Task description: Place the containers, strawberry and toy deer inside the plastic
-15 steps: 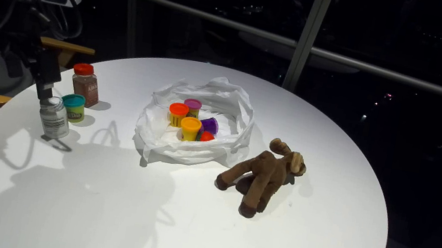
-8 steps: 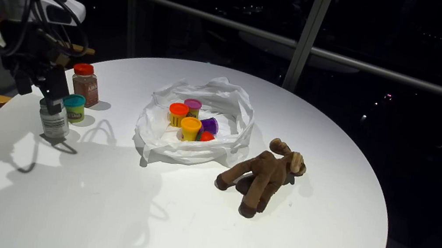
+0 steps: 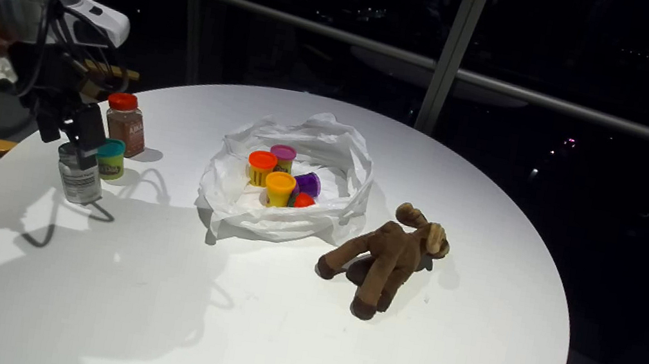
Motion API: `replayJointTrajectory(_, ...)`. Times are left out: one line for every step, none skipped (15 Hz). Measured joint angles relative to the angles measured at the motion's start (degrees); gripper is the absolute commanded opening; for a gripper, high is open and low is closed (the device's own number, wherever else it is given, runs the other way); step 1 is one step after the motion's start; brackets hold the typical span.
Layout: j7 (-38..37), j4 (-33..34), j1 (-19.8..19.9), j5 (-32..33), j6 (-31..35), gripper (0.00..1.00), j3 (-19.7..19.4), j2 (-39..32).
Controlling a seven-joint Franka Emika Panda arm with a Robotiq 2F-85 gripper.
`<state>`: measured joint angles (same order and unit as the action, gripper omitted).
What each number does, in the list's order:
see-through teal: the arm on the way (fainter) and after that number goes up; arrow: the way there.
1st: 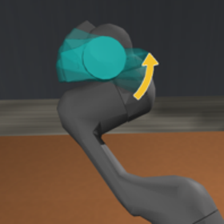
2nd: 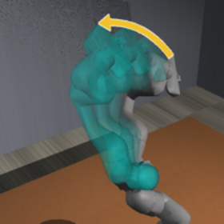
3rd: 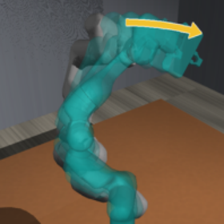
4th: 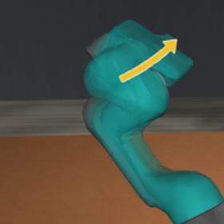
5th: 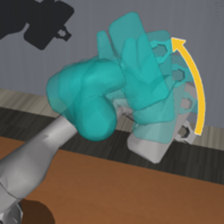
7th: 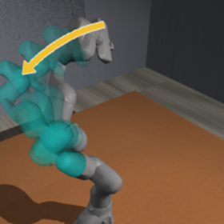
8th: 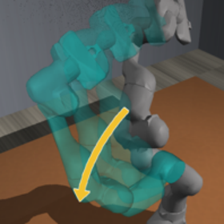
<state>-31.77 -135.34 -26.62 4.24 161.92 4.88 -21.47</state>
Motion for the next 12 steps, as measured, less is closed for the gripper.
replayJointTrajectory(-0.3,0.5,-0.4,0.0,0.2,0.49,-0.2,-0.6)
replayJointTrajectory(-0.5,1.1,-1.0,0.0,0.3,0.42,-0.7,-1.2)
replayJointTrajectory(-0.8,1.5,-1.7,0.1,0.3,0.35,-1.3,-1.6)
replayJointTrajectory(-1.1,1.7,-2.5,0.4,0.3,0.27,-2.1,-1.9)
replayJointTrajectory(-1.8,2.0,-3.4,1.2,0.3,0.26,-3.1,-2.0)
replayJointTrajectory(-2.8,2.2,-4.3,2.3,0.3,0.26,-4.3,-2.0)
replayJointTrajectory(-3.8,2.3,-5.3,3.7,0.3,0.26,-5.6,-2.0)
replayJointTrajectory(-4.9,2.4,-6.2,4.9,0.2,0.26,-6.9,-2.0)
replayJointTrajectory(-5.9,2.6,-7.0,6.2,0.0,0.26,-8.1,-2.0)
replayJointTrajectory(-6.9,2.9,-7.6,7.3,-0.6,0.26,-9.2,-1.9)
replayJointTrajectory(-7.8,3.3,-8.1,8.4,-1.6,0.26,-10.3,-1.7)
replayJointTrajectory(-8.5,4.0,-8.4,9.6,-3.2,0.26,-11.3,-1.3)
